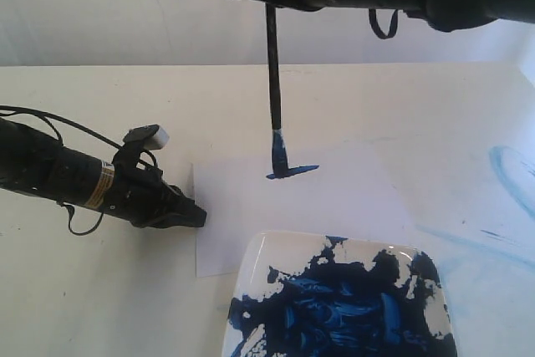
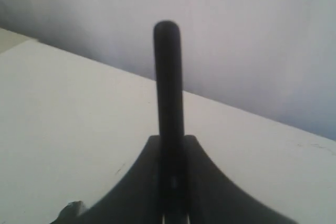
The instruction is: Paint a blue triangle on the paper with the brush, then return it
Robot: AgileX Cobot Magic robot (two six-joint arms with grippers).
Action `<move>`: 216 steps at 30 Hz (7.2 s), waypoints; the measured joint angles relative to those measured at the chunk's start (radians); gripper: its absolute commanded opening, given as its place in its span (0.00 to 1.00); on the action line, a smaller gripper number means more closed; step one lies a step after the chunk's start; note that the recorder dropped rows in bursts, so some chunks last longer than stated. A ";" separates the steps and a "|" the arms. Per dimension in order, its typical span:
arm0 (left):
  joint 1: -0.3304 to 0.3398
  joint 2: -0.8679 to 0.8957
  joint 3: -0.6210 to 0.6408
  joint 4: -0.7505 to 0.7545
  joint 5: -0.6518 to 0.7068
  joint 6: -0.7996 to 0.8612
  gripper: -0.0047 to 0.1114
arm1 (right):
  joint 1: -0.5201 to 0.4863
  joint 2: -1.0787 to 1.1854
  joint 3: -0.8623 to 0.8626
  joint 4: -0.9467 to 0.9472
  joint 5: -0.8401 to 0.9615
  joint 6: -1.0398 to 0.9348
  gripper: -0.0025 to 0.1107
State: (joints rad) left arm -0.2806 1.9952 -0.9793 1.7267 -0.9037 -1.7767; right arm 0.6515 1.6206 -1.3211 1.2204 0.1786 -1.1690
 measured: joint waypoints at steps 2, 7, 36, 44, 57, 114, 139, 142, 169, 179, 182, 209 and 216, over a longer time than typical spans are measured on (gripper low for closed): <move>0.000 0.000 0.000 0.000 0.000 0.002 0.04 | -0.009 0.002 0.000 0.039 0.057 -0.023 0.02; 0.000 0.000 0.000 0.000 0.000 0.002 0.04 | -0.041 0.008 0.000 0.238 0.186 -0.176 0.02; 0.000 0.000 0.000 0.000 0.000 0.002 0.04 | -0.053 0.171 -0.065 0.524 -0.133 -0.416 0.02; 0.000 0.000 0.000 0.000 0.000 0.002 0.04 | -0.053 0.268 -0.146 0.524 -0.126 -0.396 0.02; 0.000 0.000 0.000 0.000 0.000 0.002 0.04 | -0.053 0.299 -0.162 0.524 -0.114 -0.393 0.02; 0.000 0.000 0.000 0.000 0.002 0.002 0.04 | -0.075 0.168 -0.022 -2.274 -0.296 2.596 0.02; 0.000 0.000 0.000 0.000 0.002 0.002 0.04 | -0.274 0.208 -0.060 -2.591 -1.125 2.431 0.02; 0.000 0.000 0.000 0.000 0.002 0.002 0.04 | -0.292 0.228 -0.060 -2.690 -1.166 2.466 0.02; 0.000 0.000 0.000 0.000 0.002 0.002 0.04 | 0.039 0.210 -0.034 -1.366 -0.405 1.455 0.02; 0.000 0.000 0.000 0.000 0.002 0.002 0.04 | 0.160 0.153 0.110 -0.214 -0.723 0.462 0.02; 0.000 0.000 0.000 0.000 0.002 0.002 0.04 | 0.190 0.151 0.122 -0.144 -0.784 0.417 0.02; 0.000 0.000 0.000 0.000 0.002 0.002 0.04 | 0.204 0.203 0.121 -0.080 -0.893 0.477 0.02; 0.000 0.000 0.000 0.000 0.002 0.002 0.04 | 0.204 0.205 0.121 -0.080 -0.911 0.477 0.02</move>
State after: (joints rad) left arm -0.2806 1.9952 -0.9793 1.7267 -0.9019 -1.7745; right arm 0.8557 1.8257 -1.2001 1.1405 -0.7324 -0.6916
